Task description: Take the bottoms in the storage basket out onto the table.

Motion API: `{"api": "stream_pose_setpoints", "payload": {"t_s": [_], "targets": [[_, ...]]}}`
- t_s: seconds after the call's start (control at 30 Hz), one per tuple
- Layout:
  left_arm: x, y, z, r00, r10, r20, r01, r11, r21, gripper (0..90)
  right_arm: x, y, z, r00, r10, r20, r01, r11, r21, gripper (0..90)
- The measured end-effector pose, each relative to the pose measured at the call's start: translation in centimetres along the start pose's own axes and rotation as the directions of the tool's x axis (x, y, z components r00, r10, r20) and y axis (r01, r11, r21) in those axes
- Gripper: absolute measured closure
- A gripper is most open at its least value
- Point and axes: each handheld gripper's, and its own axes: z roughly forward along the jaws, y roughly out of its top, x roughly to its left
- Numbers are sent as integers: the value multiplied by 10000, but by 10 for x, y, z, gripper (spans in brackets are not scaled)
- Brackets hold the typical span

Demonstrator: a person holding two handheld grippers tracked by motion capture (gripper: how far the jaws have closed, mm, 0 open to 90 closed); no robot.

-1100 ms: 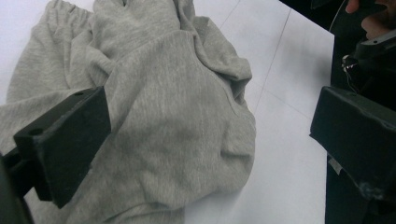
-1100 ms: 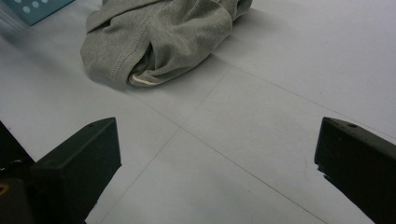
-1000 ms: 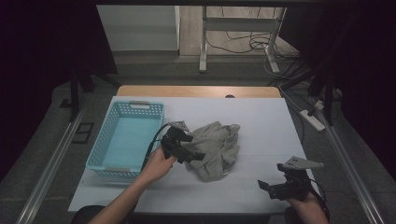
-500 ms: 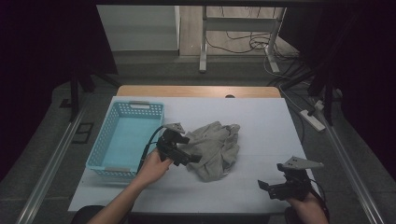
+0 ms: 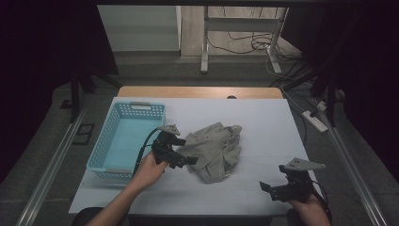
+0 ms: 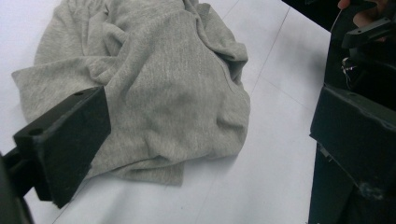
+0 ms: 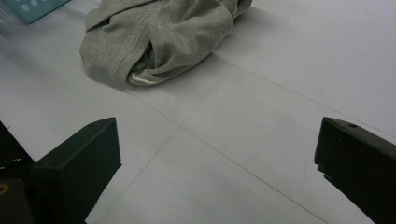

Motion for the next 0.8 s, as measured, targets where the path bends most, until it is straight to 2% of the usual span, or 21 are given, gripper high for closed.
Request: {"api": "stream_pose_setpoints", "payload": {"t_s": [0.8], "targets": [[-2, -14, -26, 9997, -124, -230, 115, 9992, -385, 0, 0, 0, 0, 10000, 16, 12, -16, 10000, 22, 7]]}}
